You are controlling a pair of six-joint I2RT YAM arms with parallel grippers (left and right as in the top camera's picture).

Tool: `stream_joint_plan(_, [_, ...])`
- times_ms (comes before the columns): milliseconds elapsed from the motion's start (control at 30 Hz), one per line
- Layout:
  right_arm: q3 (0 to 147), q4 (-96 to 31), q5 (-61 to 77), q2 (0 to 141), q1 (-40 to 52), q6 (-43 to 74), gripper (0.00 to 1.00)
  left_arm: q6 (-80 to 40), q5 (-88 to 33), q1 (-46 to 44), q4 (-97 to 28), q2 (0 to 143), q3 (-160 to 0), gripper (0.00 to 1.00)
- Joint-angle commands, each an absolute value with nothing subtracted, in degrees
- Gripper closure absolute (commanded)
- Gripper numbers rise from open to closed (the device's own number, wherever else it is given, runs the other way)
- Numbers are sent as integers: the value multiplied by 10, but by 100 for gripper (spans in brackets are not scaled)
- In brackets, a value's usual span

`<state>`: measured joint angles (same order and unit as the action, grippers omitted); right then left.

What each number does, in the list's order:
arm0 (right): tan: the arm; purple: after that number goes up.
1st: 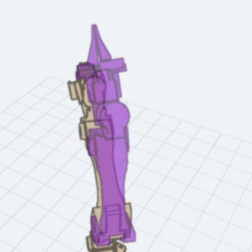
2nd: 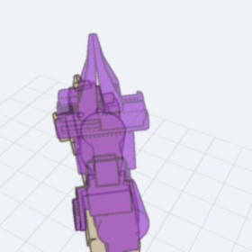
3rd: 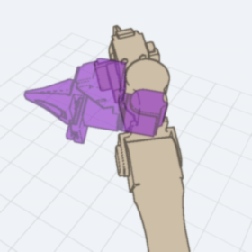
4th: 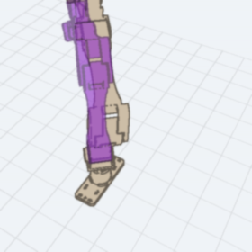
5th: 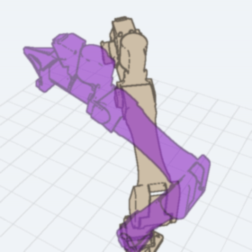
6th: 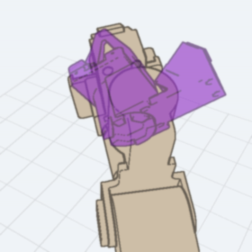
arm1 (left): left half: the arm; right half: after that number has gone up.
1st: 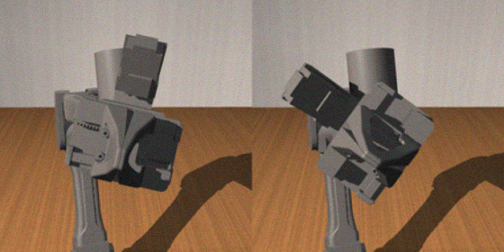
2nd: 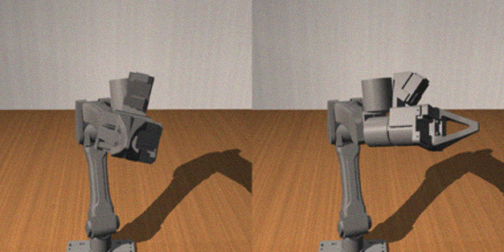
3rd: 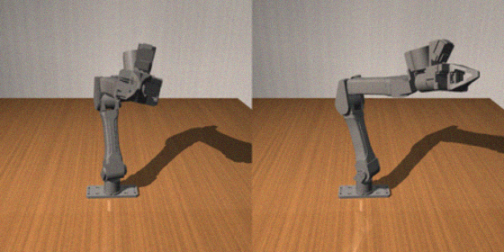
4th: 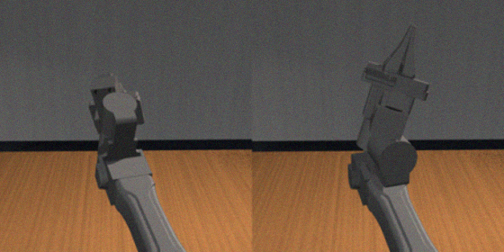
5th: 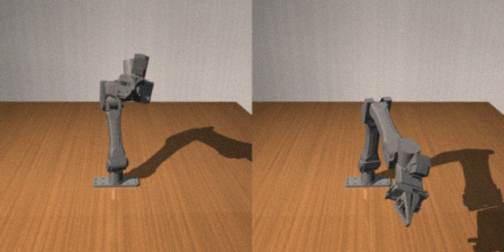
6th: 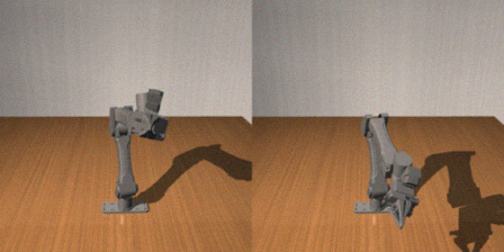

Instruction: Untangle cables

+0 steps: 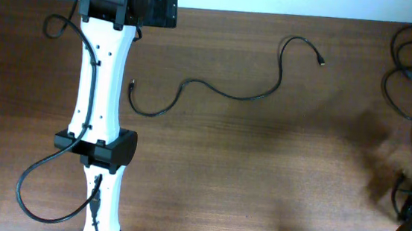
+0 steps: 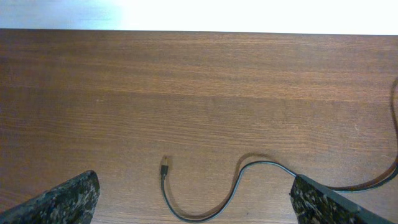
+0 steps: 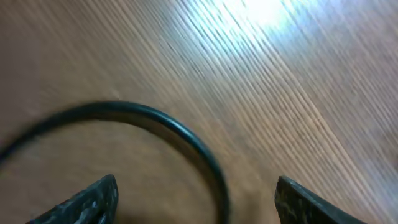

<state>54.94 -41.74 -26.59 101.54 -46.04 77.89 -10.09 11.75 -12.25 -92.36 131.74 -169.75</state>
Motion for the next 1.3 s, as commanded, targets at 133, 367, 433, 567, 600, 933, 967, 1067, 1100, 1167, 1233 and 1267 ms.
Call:
stream_joint_plan(133, [445, -324, -249, 1014, -461, 715, 21, -94, 113, -123, -926, 1315, -1698, 1])
stream_joint_plan(367, [408, -225, -234, 1014, -461, 567, 96, -94, 113, -123, -927, 1315, -1698, 1])
stream_joint_plan(433, [408, -213, -211, 1014, -460, 507, 96, -94, 113, -123, -927, 1315, -1698, 1])
stream_joint_plan(567, [418, -206, -175, 994, -446, 446, 96, -94, 113, -123, -926, 1315, -1698, 1])
stream_joint_plan(600, [423, -206, -175, 979, -435, 431, 96, -94, 113, -123, -925, 1315, -1698, 1])
stream_joint_plan(933, [563, -196, -184, 803, -307, 311, 96, -94, 113, -124, -925, 1315, -1698, 1])
stream_joint_plan(967, [585, -190, -184, 802, -294, 274, 96, -94, 113, -124, -925, 1315, -1698, 1])
stream_joint_plan(1067, [626, -162, -185, 802, -260, 168, 96, -94, 111, -124, -925, 1315, -1698, 1])
stream_joint_plan(1100, [627, -138, -187, 803, -258, 155, 96, -94, 108, -124, -925, 1315, -1698, 1])
stream_joint_plan(1167, [627, -79, -189, 819, -267, 150, 96, -94, 101, -124, -925, 1315, -1698, 1])
stream_joint_plan(1233, [627, -39, -189, 839, -277, 114, 96, -94, 101, -124, -925, 1315, -1698, 1])
stream_joint_plan(1267, [627, -20, -194, 853, -283, 82, 96, -94, 101, -124, -925, 1315, -1698, 1])
